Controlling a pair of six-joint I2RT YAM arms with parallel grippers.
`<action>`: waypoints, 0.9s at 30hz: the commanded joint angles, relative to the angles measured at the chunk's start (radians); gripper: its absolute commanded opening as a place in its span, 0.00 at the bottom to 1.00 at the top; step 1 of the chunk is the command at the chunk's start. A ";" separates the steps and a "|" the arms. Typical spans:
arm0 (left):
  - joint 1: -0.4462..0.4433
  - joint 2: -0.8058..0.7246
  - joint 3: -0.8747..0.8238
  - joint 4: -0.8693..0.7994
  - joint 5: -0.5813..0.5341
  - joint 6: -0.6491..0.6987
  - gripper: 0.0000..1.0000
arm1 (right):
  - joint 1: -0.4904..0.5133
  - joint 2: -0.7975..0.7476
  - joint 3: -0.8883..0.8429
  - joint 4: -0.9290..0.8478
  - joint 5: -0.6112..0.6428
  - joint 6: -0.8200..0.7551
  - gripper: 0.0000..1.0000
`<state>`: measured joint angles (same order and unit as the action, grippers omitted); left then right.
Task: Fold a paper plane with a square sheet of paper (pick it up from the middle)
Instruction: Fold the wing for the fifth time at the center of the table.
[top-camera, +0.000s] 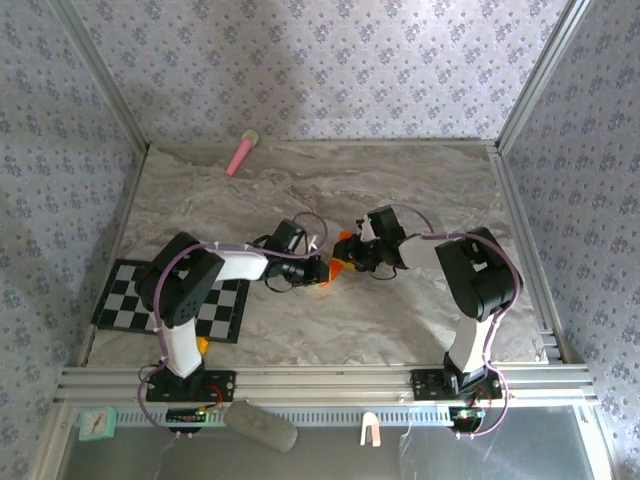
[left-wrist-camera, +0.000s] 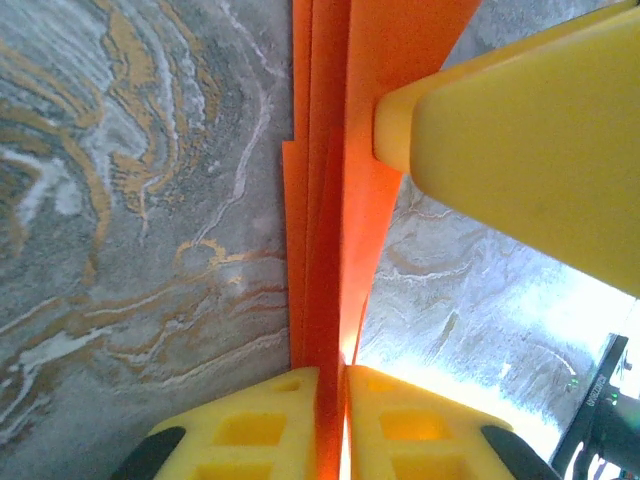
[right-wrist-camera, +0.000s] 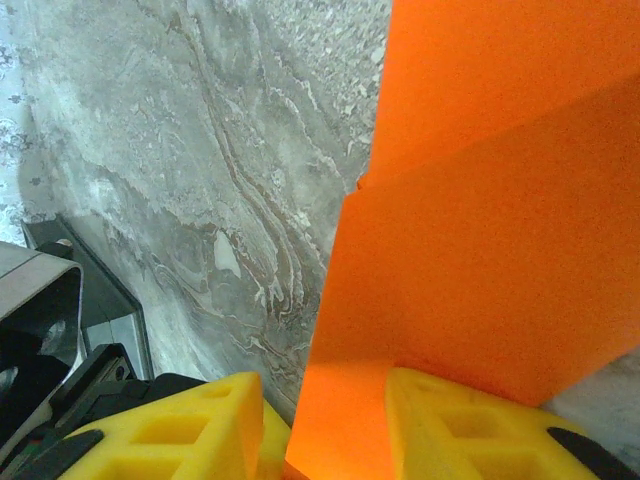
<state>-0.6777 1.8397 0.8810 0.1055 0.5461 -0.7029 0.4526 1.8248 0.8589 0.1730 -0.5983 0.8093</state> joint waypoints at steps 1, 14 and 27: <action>0.004 -0.012 -0.030 -0.121 -0.016 -0.012 0.15 | 0.004 0.028 0.027 -0.071 0.031 -0.035 0.38; 0.004 -0.189 0.018 -0.218 -0.106 0.009 0.23 | 0.015 0.035 0.081 -0.188 0.048 -0.060 0.34; -0.042 -0.075 0.100 -0.106 0.001 -0.059 0.07 | 0.020 0.045 0.112 -0.243 0.051 -0.070 0.28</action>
<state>-0.7052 1.7332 0.9421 -0.0147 0.5106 -0.7513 0.4656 1.8500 0.9539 -0.0158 -0.5640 0.7605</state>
